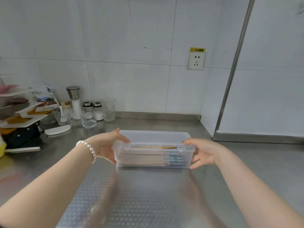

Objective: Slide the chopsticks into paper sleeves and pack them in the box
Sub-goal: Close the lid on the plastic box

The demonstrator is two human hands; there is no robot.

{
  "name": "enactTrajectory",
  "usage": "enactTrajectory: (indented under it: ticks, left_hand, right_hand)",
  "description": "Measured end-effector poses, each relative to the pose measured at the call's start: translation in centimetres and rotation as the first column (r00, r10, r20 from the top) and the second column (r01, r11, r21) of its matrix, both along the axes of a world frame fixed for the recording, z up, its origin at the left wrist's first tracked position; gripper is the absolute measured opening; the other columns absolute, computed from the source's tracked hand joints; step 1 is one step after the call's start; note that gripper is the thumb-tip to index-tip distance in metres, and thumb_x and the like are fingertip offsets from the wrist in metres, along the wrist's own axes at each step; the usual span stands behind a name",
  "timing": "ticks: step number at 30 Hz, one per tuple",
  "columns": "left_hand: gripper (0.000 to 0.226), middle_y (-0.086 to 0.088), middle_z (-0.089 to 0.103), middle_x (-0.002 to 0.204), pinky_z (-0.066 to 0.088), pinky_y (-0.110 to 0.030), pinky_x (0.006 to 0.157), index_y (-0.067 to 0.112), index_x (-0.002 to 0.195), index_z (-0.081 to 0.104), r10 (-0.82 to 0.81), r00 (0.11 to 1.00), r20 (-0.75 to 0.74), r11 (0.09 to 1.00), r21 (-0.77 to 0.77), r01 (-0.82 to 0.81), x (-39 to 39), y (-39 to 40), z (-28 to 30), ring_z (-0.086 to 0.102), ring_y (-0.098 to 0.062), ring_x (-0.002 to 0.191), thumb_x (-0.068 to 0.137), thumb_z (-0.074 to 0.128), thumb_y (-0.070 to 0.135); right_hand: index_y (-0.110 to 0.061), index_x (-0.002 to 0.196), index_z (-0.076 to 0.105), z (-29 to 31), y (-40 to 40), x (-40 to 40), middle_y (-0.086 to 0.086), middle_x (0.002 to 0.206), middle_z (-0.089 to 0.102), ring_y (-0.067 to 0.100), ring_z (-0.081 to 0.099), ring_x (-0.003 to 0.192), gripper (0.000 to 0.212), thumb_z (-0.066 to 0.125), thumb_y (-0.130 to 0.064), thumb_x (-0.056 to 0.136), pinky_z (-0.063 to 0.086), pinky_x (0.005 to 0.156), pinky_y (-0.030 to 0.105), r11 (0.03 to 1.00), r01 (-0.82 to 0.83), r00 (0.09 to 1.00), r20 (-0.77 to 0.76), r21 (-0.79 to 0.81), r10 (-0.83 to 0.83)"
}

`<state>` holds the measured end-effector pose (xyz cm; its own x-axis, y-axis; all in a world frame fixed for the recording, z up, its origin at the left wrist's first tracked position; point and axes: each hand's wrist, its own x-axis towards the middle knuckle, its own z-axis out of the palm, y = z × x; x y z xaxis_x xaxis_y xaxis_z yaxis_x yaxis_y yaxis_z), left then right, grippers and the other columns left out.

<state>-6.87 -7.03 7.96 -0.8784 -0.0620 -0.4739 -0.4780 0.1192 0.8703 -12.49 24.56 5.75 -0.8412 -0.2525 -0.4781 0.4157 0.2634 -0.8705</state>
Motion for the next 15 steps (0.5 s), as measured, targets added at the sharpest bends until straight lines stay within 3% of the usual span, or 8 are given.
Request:
enactTrajectory:
  ticks: [3, 8, 12, 15]
  left_hand:
    - [0.089, -0.006, -0.003, 0.156, 0.053, -0.054, 0.065, 0.042, 0.143, 0.012, 0.053, 0.999, -0.014, 0.997, 0.049, -0.052, 0.65, 0.58, -0.08, 0.022, -0.041, 0.136, 0.080, 0.066, 0.010]
    - [0.092, -0.007, 0.003, 0.156, 0.055, -0.053, 0.059, 0.043, 0.142, 0.014, 0.042, 0.999, -0.006, 0.998, 0.041, -0.042, 0.91, 0.71, -0.02, 0.033, -0.043, 0.130, 0.076, 0.069, 0.008]
    - [0.094, -0.007, 0.013, 0.154, 0.055, -0.055, 0.065, 0.042, 0.142, 0.014, 0.020, 1.000, -0.007, 0.999, 0.042, -0.020, 0.63, 0.50, -0.21, 0.042, -0.043, 0.122, 0.075, 0.069, 0.005]
    - [0.092, -0.010, 0.021, 0.151, 0.055, -0.053, 0.065, 0.039, 0.143, 0.014, 0.007, 1.000, -0.020, 0.999, 0.036, -0.006, 0.33, 0.36, -0.34, 0.046, -0.042, 0.118, 0.077, 0.067, 0.004]
  right_hand:
    - [-0.023, 0.128, 0.048, 0.09, -0.88, 0.09, 0.015, 0.142, 0.041, 0.044, 0.051, 0.117, 0.050, 0.066, -0.027, 0.082, 0.043, 0.093, 0.057, 0.998, 0.005, 0.999, -0.032, 0.059, -0.004]
    - [-0.018, 0.133, 0.046, 0.08, -1.21, 0.19, 0.016, 0.141, 0.043, 0.042, 0.055, 0.113, 0.058, 0.069, -0.025, 0.080, 0.046, 0.086, 0.054, 0.996, 0.022, 0.998, -0.061, 0.084, -0.017]
    - [-0.016, 0.125, 0.053, 0.12, -1.06, 0.23, 0.017, 0.132, 0.052, 0.040, 0.060, 0.105, 0.049, 0.070, -0.022, 0.079, 0.047, 0.084, 0.052, 0.996, 0.029, 0.997, -0.075, 0.089, -0.022]
    - [-0.017, 0.109, 0.059, 0.02, -1.09, 0.19, 0.017, 0.124, 0.058, 0.040, 0.060, 0.105, 0.034, 0.072, -0.019, 0.078, 0.045, 0.093, 0.055, 0.995, 0.050, 0.994, -0.098, 0.084, -0.042]
